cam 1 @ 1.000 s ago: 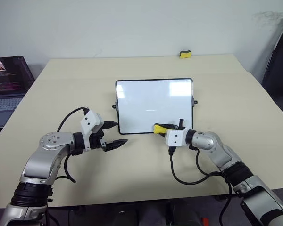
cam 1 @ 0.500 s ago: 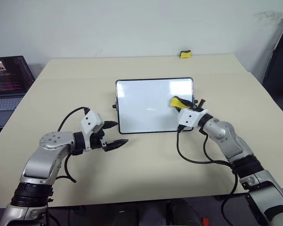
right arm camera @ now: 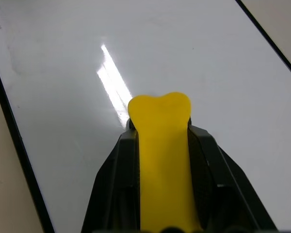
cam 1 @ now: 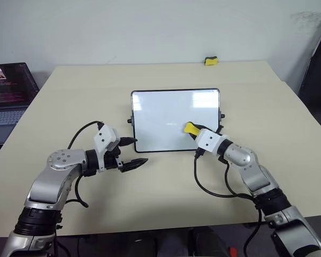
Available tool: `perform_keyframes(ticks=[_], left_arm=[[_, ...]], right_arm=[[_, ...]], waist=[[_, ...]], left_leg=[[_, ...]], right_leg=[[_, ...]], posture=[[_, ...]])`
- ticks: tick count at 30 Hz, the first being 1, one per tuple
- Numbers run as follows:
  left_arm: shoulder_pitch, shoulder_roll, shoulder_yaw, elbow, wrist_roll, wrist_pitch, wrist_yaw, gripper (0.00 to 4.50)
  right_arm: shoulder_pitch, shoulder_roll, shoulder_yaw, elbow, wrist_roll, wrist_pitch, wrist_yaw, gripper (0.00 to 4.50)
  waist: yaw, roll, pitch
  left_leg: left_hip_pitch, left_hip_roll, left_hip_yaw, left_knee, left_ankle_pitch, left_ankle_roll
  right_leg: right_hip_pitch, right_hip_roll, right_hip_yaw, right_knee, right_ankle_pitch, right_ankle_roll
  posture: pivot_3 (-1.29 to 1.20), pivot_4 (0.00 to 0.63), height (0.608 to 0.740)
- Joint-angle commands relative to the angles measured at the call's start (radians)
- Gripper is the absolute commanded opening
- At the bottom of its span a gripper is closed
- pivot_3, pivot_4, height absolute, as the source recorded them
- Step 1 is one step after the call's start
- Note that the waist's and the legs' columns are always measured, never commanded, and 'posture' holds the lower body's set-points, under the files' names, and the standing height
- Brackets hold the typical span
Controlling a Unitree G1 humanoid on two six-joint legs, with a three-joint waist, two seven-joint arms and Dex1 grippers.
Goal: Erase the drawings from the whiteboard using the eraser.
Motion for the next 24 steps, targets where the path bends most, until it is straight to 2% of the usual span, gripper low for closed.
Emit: perform_keyframes(ticks=[1, 6, 13, 18, 24], left_arm=[[-0.071, 0.003, -0.011, -0.067, -0.023, 0.001, -0.020, 4.50], [-0.143, -0.021, -0.048, -0.067, -0.019, -0.007, -0.036, 4.50], [-0.251, -0.107, -0.168, 0.031, 0.011, -0.074, -0.121, 4.50], [-0.335, -0.190, -0.266, 0.118, 0.049, -0.152, -0.197, 4.50], [-0.388, -0.248, -0.340, 0.187, 0.112, -0.267, -0.255, 4.50]], right_arm=[[0.078, 0.026, -0.059, -0.230, 0.097, 0.174, 0.031, 0.99], [0.179, 0.046, -0.111, -0.449, 0.132, 0.400, 0.008, 0.99], [0.338, 0.144, -0.319, -0.719, 0.169, 0.825, -0.134, 0.99], [0.465, 0.194, -0.391, -0.839, 0.183, 0.962, -0.192, 0.99], [0.477, 0.247, -0.436, -0.850, 0.218, 1.007, -0.245, 0.99]], waist=[[0.006, 0.000, 0.001], [0.019, 0.001, 0.001], [0.024, 0.001, 0.001], [0.022, 0.002, 0.002], [0.015, 0.002, 0.002]], left_leg=[[-0.001, 0.000, -0.001, 0.000, 0.000, 0.000], [-0.002, -0.001, -0.004, 0.000, -0.001, -0.001], [-0.005, -0.003, -0.007, 0.000, 0.000, -0.002], [-0.006, -0.005, -0.008, 0.000, 0.000, -0.002], [-0.006, -0.005, -0.006, 0.000, 0.000, -0.002]], right_leg=[[0.000, 0.000, -0.001, 0.000, 0.000, 0.000], [-0.001, 0.000, -0.002, -0.001, -0.002, 0.001], [-0.001, -0.002, -0.004, -0.001, -0.003, 0.001], [-0.002, -0.002, -0.004, -0.001, -0.004, 0.002], [-0.004, -0.002, -0.003, 0.000, -0.004, 0.002]], posture=[[0.00, 0.150, 0.740], [0.00, 0.150, 0.740], [0.00, 0.150, 0.740], [0.00, 0.150, 0.740], [0.00, 0.150, 0.740]])
